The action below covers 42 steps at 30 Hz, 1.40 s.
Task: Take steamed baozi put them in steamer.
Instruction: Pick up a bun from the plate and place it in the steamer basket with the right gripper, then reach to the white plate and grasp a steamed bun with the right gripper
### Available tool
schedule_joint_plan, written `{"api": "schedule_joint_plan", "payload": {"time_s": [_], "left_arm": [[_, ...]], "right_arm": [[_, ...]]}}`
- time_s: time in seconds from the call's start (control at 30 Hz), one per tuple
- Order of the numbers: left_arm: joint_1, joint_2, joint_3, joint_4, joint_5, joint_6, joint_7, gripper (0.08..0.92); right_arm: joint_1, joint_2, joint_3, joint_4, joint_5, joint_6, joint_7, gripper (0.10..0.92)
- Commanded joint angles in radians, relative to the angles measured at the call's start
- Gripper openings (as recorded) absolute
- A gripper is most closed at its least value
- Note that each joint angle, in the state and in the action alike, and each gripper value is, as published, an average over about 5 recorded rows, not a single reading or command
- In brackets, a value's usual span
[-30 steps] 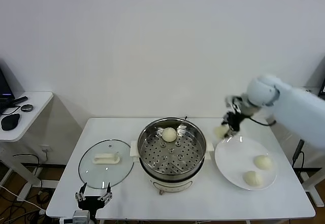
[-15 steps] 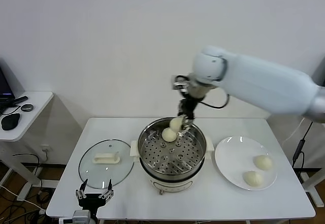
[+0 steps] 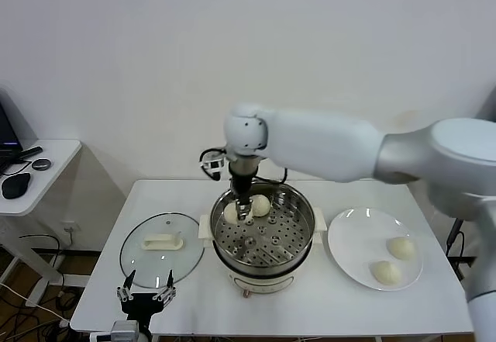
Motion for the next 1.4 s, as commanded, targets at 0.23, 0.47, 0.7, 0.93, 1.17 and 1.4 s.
{"api": "schedule_joint_plan", "payload": {"time_s": [0.23,0.47,0.7,0.93,1.17,1.4], "left_arm": [[-0.007,0.003,0.001,0.0,-0.002,0.002,0.003,0.823],[-0.013,0.001,0.005,0.007,-0.002,0.002,0.004,0.823],[-0.014,-0.003,0.001,0.004,-0.003,0.003,0.006,0.823],[-0.01,0.0,-0.004,0.006,-0.002,0.004,0.009,0.823],[-0.013,0.006,-0.021,0.007,-0.03,0.012,0.015,0.823],[0.011,0.01,-0.029,-0.008,-0.03,0.013,0.018,0.823]], "right_arm": [[-0.104,0.119,-0.028,-0.125,-0.052,-0.014,0.018,0.502],[-0.101,0.091,-0.015,-0.096,-0.03,-0.014,0.037,0.64],[-0.013,-0.014,0.0,0.01,-0.032,-0.012,0.013,0.807],[0.161,-0.356,0.049,0.206,-0.04,0.027,-0.089,0.822],[0.243,-0.741,-0.014,0.309,-0.181,0.167,-0.146,0.823],[0.069,-0.959,-0.038,0.371,-0.383,0.349,-0.137,0.823]]}}
